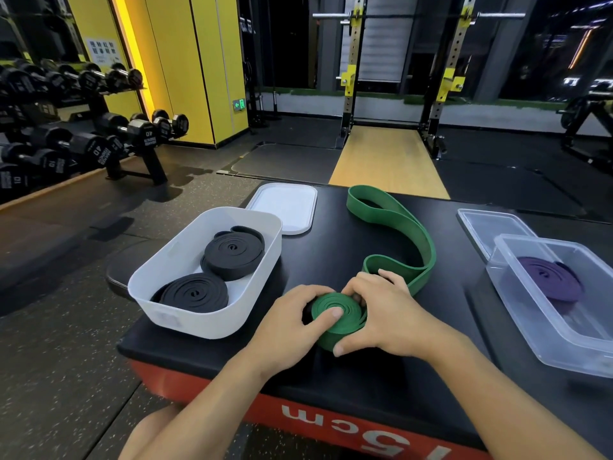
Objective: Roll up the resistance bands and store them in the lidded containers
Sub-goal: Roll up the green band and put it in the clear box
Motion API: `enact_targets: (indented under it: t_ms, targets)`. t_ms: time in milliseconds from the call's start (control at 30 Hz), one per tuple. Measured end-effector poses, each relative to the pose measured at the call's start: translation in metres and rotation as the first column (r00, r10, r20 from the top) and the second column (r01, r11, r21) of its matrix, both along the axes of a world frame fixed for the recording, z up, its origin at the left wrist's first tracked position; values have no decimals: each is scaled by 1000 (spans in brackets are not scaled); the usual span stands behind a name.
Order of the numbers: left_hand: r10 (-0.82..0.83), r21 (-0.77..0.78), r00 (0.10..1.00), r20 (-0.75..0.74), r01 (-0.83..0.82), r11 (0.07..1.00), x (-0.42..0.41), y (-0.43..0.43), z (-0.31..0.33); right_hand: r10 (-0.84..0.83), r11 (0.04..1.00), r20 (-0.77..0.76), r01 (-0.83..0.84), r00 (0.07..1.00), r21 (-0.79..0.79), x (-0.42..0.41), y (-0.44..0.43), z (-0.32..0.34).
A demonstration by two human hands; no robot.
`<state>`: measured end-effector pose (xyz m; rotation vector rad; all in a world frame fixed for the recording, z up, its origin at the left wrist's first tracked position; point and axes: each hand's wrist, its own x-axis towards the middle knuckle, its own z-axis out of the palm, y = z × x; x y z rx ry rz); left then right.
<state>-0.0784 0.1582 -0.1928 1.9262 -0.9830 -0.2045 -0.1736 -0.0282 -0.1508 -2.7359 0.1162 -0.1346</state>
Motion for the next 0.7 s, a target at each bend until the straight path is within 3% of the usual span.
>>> enact_targets:
  t_ms: [167, 333, 400, 500, 600, 700]
  targets:
    - [-2, 45, 999, -42, 4, 999, -5, 0, 1, -48, 995, 33, 51, 998, -82, 0, 10, 0]
    - [15, 14, 993, -114, -13, 1000, -4, -4, 1, -153, 954, 235, 205, 960, -219, -3, 27, -13]
    - [8, 12, 995, -99, -7, 1000, -4, -4, 0, -196, 937, 306, 270, 932, -221, -5, 33, -16]
    - [11, 9, 999, -45, -10, 1000, -4, -4, -1, -248, 915, 296, 323, 922, -240, -5, 36, -18]
    - [23, -7, 999, -47, -23, 1000, -3, -2, -1, -245, 916, 305, 323, 920, -237, -2, 37, -21]
    - [33, -10, 997, -75, -33, 999, 0, 0, 0, -155, 962, 255, 205, 955, -183, -1, 22, -24]
